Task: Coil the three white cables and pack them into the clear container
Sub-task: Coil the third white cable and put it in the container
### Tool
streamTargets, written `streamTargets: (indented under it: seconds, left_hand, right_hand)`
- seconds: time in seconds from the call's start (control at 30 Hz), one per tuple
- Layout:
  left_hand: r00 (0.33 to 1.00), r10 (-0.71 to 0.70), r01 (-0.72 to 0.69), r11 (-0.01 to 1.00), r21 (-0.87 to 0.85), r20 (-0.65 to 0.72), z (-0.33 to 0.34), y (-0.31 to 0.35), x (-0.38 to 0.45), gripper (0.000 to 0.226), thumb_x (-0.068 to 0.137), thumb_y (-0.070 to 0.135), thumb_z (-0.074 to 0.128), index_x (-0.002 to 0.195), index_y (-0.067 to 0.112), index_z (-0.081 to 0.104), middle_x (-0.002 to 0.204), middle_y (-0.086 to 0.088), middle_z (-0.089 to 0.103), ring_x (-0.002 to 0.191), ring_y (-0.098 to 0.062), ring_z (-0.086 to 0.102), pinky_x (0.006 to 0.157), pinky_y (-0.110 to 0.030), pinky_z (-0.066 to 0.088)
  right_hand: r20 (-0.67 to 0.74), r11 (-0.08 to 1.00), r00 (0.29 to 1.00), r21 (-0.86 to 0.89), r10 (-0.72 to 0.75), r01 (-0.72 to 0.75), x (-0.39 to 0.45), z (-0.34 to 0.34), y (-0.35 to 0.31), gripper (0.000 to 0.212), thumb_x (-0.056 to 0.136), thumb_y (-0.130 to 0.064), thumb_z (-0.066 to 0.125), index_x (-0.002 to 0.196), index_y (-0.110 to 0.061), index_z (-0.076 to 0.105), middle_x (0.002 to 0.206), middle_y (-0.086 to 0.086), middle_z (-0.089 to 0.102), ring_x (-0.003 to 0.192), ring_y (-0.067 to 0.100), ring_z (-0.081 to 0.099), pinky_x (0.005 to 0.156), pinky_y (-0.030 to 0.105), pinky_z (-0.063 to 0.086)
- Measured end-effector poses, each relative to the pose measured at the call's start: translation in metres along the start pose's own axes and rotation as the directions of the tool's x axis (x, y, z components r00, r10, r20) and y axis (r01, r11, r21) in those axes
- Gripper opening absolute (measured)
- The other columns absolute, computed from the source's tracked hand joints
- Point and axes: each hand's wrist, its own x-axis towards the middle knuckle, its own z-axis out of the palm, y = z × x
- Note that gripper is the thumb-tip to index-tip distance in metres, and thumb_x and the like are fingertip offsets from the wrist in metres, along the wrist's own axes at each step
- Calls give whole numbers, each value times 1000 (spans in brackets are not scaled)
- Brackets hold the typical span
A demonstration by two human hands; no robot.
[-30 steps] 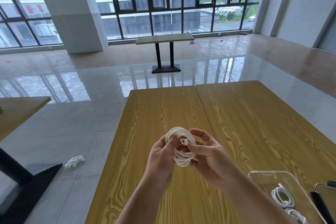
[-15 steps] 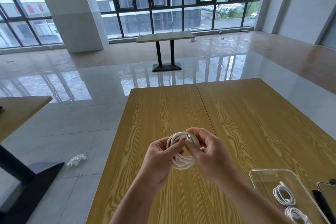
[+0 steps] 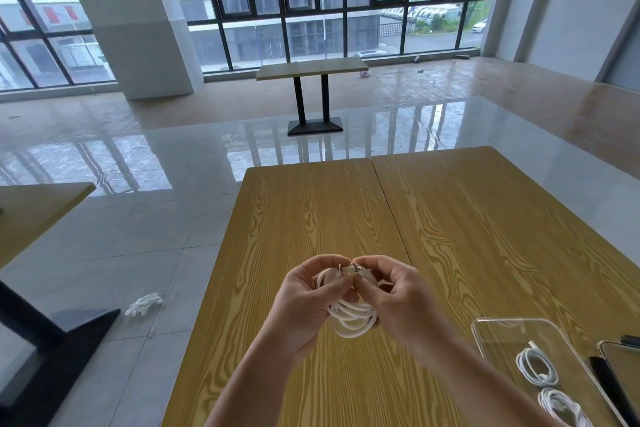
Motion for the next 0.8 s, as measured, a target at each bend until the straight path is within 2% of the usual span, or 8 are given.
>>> streamTargets:
  seconds: [0.13, 0.23, 0.3, 0.4, 0.5, 0.63, 0.73, 0.8]
  left_hand:
    - [982, 128, -116, 989, 88, -139, 7, -4, 2, 12, 84, 10, 71, 93, 4, 75, 102, -21, 73, 93, -32, 73, 76, -42, 60]
    - [960, 154, -129, 985, 116, -234, 5, -8, 6, 9, 81, 10, 74, 81, 15, 81, 116, -3, 73, 111, -16, 68, 85, -35, 58]
    - [950, 165, -142, 984, 104, -266, 3, -8, 8, 9, 82, 8, 73, 80, 12, 81, 110, -3, 75, 110, -18, 69, 85, -37, 57]
    - [928, 207, -174, 976, 133, -310, 1, -5, 9, 12, 81, 15, 75, 87, 6, 79, 100, -11, 77, 100, -19, 72, 92, -48, 56]
    - [924, 208, -183, 977, 107, -322, -1, -5, 9, 23, 76, 25, 75, 88, 6, 78, 98, -20, 73, 94, -25, 71, 84, -47, 59]
    - [941, 127, -132, 991, 6, -315, -5, -12, 9, 20, 80, 28, 70, 87, 11, 77, 103, -13, 75, 101, -26, 72, 82, -44, 59]
    - [958, 78, -73, 997, 25, -275, -1, -13, 10, 24, 79, 33, 69, 94, 15, 75, 101, -6, 76, 91, -26, 71, 78, -39, 57]
    - [970, 49, -33, 997, 68, -239, 2, -13, 10, 35, 78, 35, 69, 107, 15, 71, 99, -7, 76, 85, -27, 69, 80, -45, 56]
  right_hand:
    - [-49, 993, 998, -115, -47, 41, 1, 1, 4, 19, 94, -28, 66, 112, -25, 68, 86, -1, 72, 62, 7, 72, 49, 22, 53]
    - [-78, 951, 989, -294, -124, 96, 2, -1, 13, 20, 94, -29, 66, 114, -28, 69, 83, -6, 72, 70, 9, 72, 57, 34, 61]
    - [-62, 937, 988, -330, -141, 113, 1, -1, 16, 20, 93, -30, 66, 113, -27, 69, 80, -8, 71, 70, 9, 71, 59, 36, 62]
    - [-24, 940, 993, -326, -112, 98, -3, 0, 18, 18, 93, -26, 66, 111, -26, 70, 78, -4, 70, 58, 11, 69, 47, 27, 57]
    - [6, 950, 997, -303, -75, 73, -5, 0, 20, 16, 93, -23, 66, 109, -27, 70, 81, -1, 70, 55, 14, 69, 46, 26, 56]
    - [16, 989, 999, -143, -47, 49, -5, -1, 17, 13, 92, -18, 69, 104, -23, 70, 89, 2, 72, 67, 16, 73, 50, 26, 56]
    - [-4, 998, 1000, -52, -29, 29, -6, -1, 16, 13, 91, -16, 70, 103, -21, 69, 88, 2, 73, 70, 20, 74, 51, 30, 57]
    - [-21, 1000, 1000, -17, -14, 14, -5, -1, 17, 13, 91, -14, 70, 103, -19, 69, 86, 4, 73, 69, 20, 74, 51, 31, 57]
